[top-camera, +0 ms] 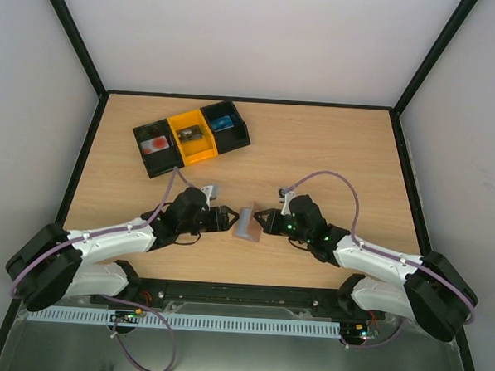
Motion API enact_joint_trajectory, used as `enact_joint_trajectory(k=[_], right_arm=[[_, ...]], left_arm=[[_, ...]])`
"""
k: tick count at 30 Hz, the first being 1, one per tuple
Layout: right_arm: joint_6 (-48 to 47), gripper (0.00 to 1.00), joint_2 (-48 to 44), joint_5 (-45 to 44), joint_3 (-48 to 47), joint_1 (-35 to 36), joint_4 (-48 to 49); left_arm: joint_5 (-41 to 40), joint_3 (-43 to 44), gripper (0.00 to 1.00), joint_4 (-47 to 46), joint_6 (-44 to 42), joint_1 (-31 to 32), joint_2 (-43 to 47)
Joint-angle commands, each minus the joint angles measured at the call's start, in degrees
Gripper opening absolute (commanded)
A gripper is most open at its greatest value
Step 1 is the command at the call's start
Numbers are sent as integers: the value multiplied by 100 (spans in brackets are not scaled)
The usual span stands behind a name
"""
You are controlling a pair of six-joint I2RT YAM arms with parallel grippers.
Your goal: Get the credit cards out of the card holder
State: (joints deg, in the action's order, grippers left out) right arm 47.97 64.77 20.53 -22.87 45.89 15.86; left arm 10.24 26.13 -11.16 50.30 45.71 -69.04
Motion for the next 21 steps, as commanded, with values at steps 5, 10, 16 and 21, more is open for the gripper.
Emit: enact_joint_trajectory(k=[5,10,16,21], right_arm=[[-281,2,-116,-744,-107,27,-567],[23,2,-558,-2212,37,17,-1607],[608,2,-955,-2922,546,17,-1929],[860,2,-996,-2939,812,17,-1958]], left_arm=[[-78,-135,69,-128,-142,-10,-288],[-175,-67,66,-96,-202,-10,-580],[-88,16,62,-310,-184,-12,-1000],[225,37,59,-863,-21,-10,-1446]])
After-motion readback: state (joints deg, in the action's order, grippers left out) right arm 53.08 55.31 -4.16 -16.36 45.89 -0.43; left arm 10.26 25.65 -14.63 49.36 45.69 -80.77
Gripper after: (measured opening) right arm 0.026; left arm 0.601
